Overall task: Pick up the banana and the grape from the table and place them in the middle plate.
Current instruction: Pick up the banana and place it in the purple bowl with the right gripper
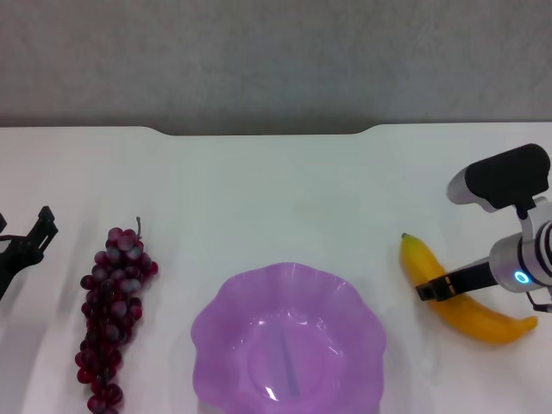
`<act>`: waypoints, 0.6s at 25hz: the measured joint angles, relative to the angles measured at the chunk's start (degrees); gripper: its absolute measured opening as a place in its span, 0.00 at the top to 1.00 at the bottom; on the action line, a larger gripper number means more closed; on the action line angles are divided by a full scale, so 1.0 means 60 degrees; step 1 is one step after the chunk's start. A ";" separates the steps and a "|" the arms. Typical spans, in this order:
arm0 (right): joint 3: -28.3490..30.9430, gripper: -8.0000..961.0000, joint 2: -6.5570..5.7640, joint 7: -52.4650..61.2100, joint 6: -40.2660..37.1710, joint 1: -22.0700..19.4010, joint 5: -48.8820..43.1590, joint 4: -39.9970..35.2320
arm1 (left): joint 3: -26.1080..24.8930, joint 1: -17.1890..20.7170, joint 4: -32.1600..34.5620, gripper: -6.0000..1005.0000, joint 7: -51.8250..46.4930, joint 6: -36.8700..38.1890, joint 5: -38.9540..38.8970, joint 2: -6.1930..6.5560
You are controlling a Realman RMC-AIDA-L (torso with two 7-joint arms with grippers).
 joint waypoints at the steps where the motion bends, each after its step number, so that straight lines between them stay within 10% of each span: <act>1: -0.0016 0.48 -0.0002 -0.0001 0.0236 -0.0125 0.0004 0.0355 | -0.0005 0.0004 -0.0013 0.23 0.0000 -0.0003 -0.0001 0.0003; 8: 0.0028 0.48 -0.0032 -0.0097 0.1956 -0.1342 0.0409 0.3701 | 0.0002 -0.0012 -0.0023 0.23 0.0000 -0.0034 -0.0001 0.0011; 15: -0.0471 0.48 -0.0023 -0.1070 0.2037 -0.1396 0.1940 0.4360 | -0.0004 -0.0050 0.0021 0.23 0.0098 -0.0073 0.0011 0.0015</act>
